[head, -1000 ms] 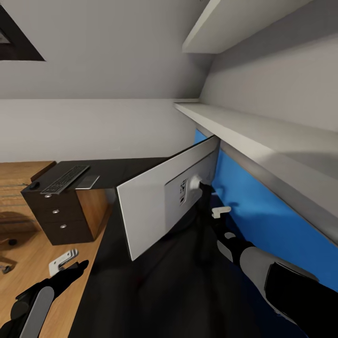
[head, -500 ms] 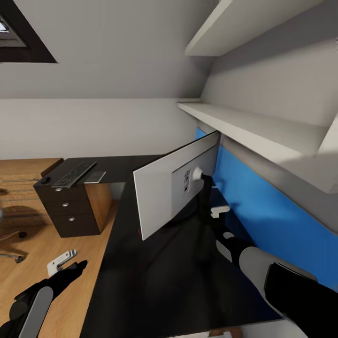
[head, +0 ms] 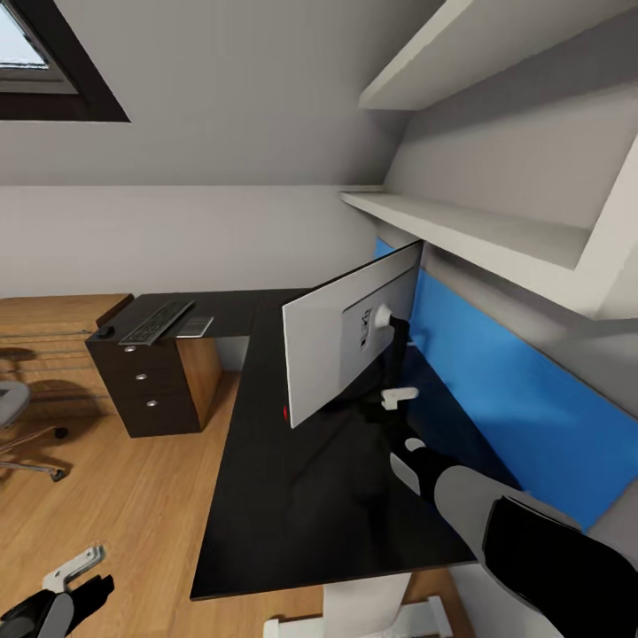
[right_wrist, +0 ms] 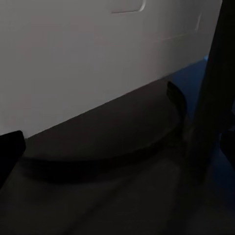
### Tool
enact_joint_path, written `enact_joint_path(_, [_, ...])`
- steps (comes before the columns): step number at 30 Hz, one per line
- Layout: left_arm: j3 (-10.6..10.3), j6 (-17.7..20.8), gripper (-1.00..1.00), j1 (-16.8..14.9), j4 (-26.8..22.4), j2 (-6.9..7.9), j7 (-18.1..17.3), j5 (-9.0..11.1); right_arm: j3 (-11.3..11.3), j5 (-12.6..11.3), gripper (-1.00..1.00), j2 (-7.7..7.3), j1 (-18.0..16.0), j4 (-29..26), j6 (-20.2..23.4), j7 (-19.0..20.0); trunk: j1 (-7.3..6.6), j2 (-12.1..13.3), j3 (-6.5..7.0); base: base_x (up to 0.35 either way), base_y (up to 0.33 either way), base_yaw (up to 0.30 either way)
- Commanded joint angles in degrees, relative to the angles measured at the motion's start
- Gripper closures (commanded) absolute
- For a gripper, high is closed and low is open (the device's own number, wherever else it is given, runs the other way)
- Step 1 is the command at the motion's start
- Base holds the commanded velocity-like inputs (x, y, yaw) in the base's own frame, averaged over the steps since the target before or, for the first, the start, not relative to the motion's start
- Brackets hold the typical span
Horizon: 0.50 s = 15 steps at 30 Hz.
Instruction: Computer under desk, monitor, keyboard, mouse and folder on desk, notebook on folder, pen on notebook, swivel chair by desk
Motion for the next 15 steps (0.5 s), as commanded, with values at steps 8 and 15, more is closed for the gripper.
enact_joint_path(8, [-4.5, -14.7, -1.0, 0.0, 14.6, 0.03, 0.5, -3.0, -1.7, -1.3, -1.0, -1.39, 0.0, -5.4, 3.9, -0.2, 0.0, 0.0, -0.06, -0.003, 0.002, 0.0])
enact_joint_path(15, [-7.7, -27.7, -1.0, 0.0, 24.1, 0.05, 0.6, -3.3, -2.3, -2.0, -1.0, -15.66, 2.4, -34.0, 7.4, -11.2, 0.0, 0.0, -0.06, 0.0, 0.0, 0.0])
